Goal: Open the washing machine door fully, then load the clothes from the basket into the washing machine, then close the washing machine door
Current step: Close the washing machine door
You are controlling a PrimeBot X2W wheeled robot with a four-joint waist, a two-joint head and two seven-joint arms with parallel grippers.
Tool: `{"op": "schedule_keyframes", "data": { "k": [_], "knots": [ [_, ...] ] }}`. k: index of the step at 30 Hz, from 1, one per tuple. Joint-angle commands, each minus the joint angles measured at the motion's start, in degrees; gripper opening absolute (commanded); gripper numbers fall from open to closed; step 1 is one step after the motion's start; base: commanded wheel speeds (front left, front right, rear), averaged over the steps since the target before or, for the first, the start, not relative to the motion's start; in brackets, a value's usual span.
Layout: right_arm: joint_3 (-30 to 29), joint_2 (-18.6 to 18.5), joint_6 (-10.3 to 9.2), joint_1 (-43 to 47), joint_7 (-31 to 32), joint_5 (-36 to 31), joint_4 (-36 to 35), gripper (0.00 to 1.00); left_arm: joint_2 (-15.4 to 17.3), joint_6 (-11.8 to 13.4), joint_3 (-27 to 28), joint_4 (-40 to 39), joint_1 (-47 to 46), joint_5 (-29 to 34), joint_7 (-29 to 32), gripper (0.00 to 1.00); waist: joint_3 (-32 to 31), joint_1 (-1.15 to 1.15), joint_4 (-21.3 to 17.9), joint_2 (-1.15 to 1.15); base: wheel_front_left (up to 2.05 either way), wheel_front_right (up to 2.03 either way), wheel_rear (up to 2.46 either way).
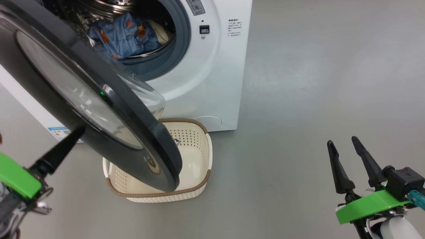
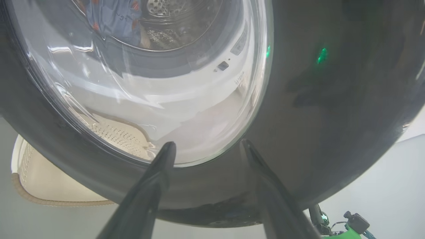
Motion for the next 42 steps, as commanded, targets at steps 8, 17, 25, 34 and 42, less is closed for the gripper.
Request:
{"op": "schedule_keyframes", "data": {
  "k": [8,17,25,34,42],
  "knots": [
    [1.1,-1.1,0.25,0.9,-0.5,-0.5,-1.2,1.00,0.2,-0.3,2.4,-1.2,5.1,0.2,-7.9,1.00,-0.3,0.00,1.3,0.00,0.00,0.00,0.00],
    [1.3,-1.4,0.25,0.6,-0.5,-0.4,-1.1,1.00,-1.2,-0.3,0.4,0.4,10.1,4.2,-20.0,1.00,-0.3,0.00,2.0,0.00,0.00,0.00,0.00],
    [1.4,-1.4,0.25,0.6,-0.5,-0.4,-1.0,1.00,-0.9,-0.3,-6.1,4.4,12.0,11.3,-36.3,1.00,-0.4,0.00,2.3,0.00,0.00,0.00,0.00],
    [1.5,-1.4,0.25,0.8,-0.5,-0.3,-0.8,1.00,-0.4,-0.3,-12.0,12.0,10.8,20.9,-47.0,1.00,-1.0,0.00,2.7,0.00,0.00,0.00,0.00],
    [1.5,-1.4,0.25,1.0,-0.5,-0.3,-0.8,1.00,-7.7,-0.3,-0.4,10.1,12.6,41.5,-47.1,1.00,-1.2,0.00,3.0,0.00,0.00,0.00,0.00]
  ]
}}
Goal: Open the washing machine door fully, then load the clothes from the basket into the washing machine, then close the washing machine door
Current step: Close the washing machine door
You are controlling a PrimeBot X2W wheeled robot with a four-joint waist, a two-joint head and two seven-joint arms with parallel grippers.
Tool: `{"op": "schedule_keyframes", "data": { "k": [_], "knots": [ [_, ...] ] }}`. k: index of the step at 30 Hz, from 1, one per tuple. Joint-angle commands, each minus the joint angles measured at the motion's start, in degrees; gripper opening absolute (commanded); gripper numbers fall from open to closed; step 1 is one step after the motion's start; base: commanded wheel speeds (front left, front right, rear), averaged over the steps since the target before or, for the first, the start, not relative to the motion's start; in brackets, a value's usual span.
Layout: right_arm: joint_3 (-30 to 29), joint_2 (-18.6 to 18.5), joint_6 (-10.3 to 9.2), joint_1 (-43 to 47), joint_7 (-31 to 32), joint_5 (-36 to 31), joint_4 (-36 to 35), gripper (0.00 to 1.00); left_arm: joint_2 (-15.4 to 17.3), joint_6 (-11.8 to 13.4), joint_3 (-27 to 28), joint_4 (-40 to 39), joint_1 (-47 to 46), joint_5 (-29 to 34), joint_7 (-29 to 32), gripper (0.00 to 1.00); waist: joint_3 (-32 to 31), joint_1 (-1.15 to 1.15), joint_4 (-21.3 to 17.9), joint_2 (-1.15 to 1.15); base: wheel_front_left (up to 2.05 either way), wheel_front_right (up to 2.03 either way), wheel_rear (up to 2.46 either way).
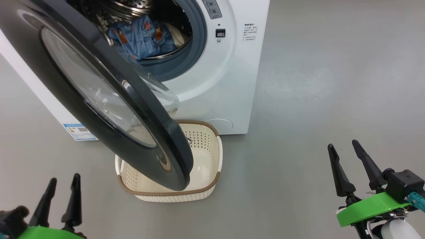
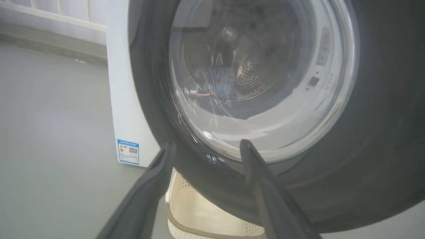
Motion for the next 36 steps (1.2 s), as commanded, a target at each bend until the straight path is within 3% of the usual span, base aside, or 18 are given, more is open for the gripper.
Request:
{"op": "schedule_keyframes", "data": {
  "k": [1,5,12,19,36],
  "knots": [
    [1.4,-1.1,0.25,0.1,-0.5,-0.3,-1.2,1.00,0.7,-0.1,3.6,-2.0,-0.4,3.6,-0.6,1.00,0.0,0.00,0.0,0.00,0.00,0.00,0.00],
    [1.5,-1.2,0.25,0.0,-0.5,-0.2,-1.1,1.00,-2.1,-0.1,6.5,-4.0,1.4,12.6,-0.6,1.00,0.0,0.00,-0.1,0.00,0.00,0.00,0.00],
    [1.7,-1.4,0.25,-0.2,-0.5,-0.2,-0.9,1.00,-6.4,-0.1,10.5,-5.3,3.6,19.3,-0.6,1.00,0.0,0.00,-0.3,0.00,0.00,0.00,0.00],
    [1.8,-1.4,0.25,-0.2,-0.5,-0.2,-0.9,1.00,-8.2,-0.1,12.1,-4.8,4.3,21.5,-0.6,1.00,0.0,0.00,-0.5,0.00,0.00,0.00,0.00],
    [1.5,-1.3,0.25,-0.3,-0.5,-0.3,-0.9,1.00,-8.6,-0.1,13.0,-4.8,4.0,23.5,-0.6,1.00,0.1,0.00,-0.1,0.00,0.00,0.00,0.00]
  ]
}}
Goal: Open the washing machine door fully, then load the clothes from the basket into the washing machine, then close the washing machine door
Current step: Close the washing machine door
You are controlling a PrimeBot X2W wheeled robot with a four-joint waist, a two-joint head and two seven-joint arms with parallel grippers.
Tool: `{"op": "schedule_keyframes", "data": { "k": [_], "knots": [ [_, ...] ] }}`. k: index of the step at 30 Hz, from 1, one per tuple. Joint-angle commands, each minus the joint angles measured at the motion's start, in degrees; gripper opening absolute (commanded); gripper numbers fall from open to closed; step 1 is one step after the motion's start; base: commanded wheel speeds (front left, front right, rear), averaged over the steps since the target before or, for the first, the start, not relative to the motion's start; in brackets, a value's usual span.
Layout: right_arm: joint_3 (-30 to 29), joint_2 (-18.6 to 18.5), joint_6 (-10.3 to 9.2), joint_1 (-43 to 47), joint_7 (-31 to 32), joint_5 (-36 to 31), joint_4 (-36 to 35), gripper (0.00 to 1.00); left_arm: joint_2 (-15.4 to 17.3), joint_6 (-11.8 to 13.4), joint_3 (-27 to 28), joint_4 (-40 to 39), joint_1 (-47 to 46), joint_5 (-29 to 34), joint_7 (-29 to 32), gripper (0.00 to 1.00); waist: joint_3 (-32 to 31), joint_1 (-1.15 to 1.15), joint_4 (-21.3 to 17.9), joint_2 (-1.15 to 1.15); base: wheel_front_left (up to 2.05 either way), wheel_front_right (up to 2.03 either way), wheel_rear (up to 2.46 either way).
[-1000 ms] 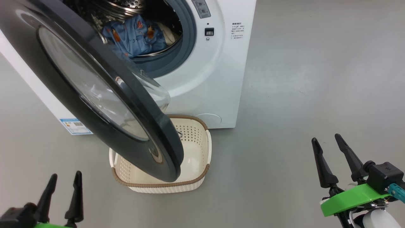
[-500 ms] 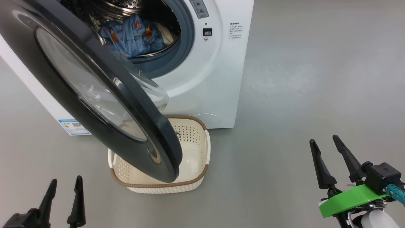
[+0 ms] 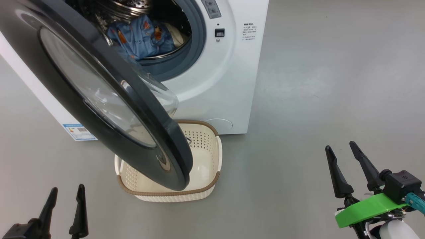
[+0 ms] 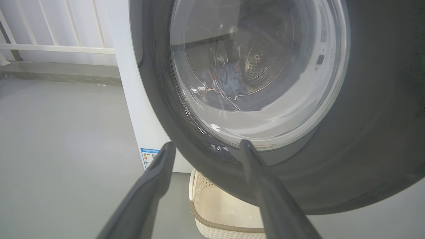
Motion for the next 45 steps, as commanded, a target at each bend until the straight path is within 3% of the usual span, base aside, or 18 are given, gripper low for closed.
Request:
{"op": "schedule_keyframes", "data": {
  "k": [1,4,5,6,9,23,38,45],
  "knots": [
    [0.7,-1.0,0.25,-0.4,-0.5,-0.3,-1.2,1.00,1.0,0.0,2.2,-1.2,-0.7,0.7,-0.6,1.00,0.0,0.00,0.1,0.00,0.00,0.00,0.00],
    [0.7,-1.0,0.25,-0.5,-0.5,-0.3,-1.1,1.00,0.7,0.0,2.0,-1.4,-0.8,1.0,-0.6,1.00,-0.2,0.00,0.4,0.00,0.00,0.00,0.00],
    [0.8,-1.0,0.25,-0.6,-0.5,-0.3,-1.1,0.88,0.6,0.0,2.0,-1.4,-0.8,1.0,-0.6,1.00,-0.3,0.00,0.6,0.00,0.00,0.00,0.00],
    [0.8,-1.0,0.25,-0.6,-0.5,-0.3,-1.1,0.49,0.5,0.0,1.9,-1.4,-0.7,1.1,-0.6,1.00,-0.4,0.00,0.7,0.00,0.00,0.00,0.00],
    [0.9,-1.0,0.25,-0.7,-0.5,-0.2,-1.2,0.00,0.2,0.0,1.8,-1.6,-0.6,1.3,-0.6,1.00,-0.8,0.00,1.3,0.00,0.00,0.00,0.00],
    [4.7,0.0,0.25,-7.1,-0.5,1.0,-4.0,0.00,-1.9,0.0,1.3,-2.8,0.1,2.5,-0.6,1.00,-2.4,0.00,5.9,0.00,0.00,0.00,0.00],
    [17.0,1.8,0.25,-18.3,-0.5,1.7,-18.4,0.00,-2.7,0.0,-0.4,-4.4,0.5,3.6,-0.6,1.00,-4.1,0.00,12.2,0.00,0.00,0.00,0.00],
    [23.6,2.6,0.25,-18.4,-0.5,3.0,-19.6,0.00,-2.6,0.0,-0.6,-4.7,0.4,3.5,-0.6,1.00,-4.0,0.00,14.1,0.00,0.00,0.00,0.00]
  ]
}}
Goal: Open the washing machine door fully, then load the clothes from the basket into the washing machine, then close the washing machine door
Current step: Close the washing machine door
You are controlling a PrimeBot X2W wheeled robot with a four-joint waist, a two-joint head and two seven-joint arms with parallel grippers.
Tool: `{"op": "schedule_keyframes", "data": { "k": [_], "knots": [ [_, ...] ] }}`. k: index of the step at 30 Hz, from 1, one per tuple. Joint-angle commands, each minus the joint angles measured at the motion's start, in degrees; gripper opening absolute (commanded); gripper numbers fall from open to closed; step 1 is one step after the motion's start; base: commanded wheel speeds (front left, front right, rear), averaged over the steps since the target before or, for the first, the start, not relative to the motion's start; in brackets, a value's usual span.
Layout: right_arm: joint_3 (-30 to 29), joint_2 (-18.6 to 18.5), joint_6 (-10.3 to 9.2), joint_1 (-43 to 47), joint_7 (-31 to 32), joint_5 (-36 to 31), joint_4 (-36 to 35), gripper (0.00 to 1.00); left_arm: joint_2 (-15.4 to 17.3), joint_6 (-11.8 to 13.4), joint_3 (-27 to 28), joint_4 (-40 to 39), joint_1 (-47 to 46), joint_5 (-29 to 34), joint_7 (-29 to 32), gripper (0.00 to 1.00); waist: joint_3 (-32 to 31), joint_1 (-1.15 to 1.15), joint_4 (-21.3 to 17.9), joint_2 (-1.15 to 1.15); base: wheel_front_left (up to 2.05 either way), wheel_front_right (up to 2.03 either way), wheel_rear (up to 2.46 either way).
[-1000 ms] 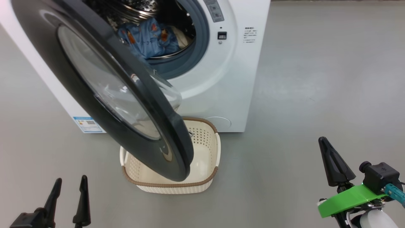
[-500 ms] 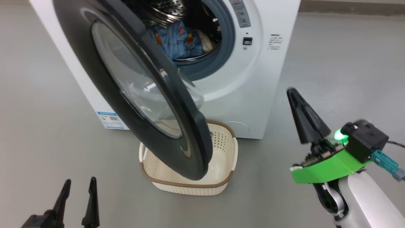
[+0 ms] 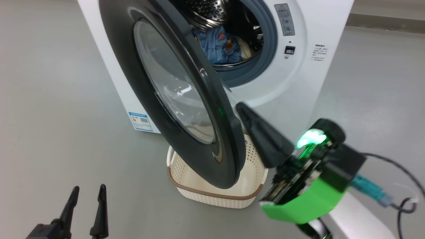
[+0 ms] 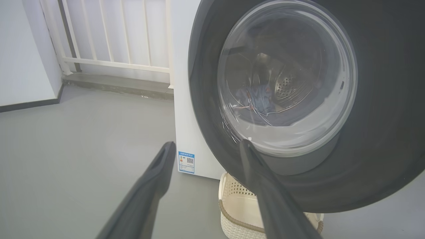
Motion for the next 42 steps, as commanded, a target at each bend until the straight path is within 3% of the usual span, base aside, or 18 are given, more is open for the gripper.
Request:
{"op": "schedule_keyframes", "data": {
  "k": [1,15,21,42],
  "knots": [
    [1.9,0.6,0.25,-1.1,-0.3,1.1,-0.9,0.00,0.8,0.0,1.8,-1.7,-0.7,0.2,-0.6,1.00,0.1,0.00,0.8,0.00,0.00,0.00,0.00],
    [12.0,0.7,0.25,3.6,-0.3,6.1,10.8,0.00,0.2,0.0,1.3,-1.4,-1.5,-0.4,-0.6,1.00,2.3,0.00,2.4,0.00,0.00,0.00,0.00],
    [13.8,0.1,0.25,4.1,-0.3,7.3,16.7,0.00,0.0,0.0,0.8,-0.9,-2.3,-0.8,-0.6,1.00,3.6,0.00,2.5,0.00,0.00,0.00,0.00],
    [11.8,0.8,0.25,-0.3,-0.3,7.1,24.5,0.00,-1.1,0.0,0.5,-0.7,-5.4,-1.4,-0.6,1.00,7.9,0.00,2.6,0.00,0.00,0.00,0.00]
  ]
}}
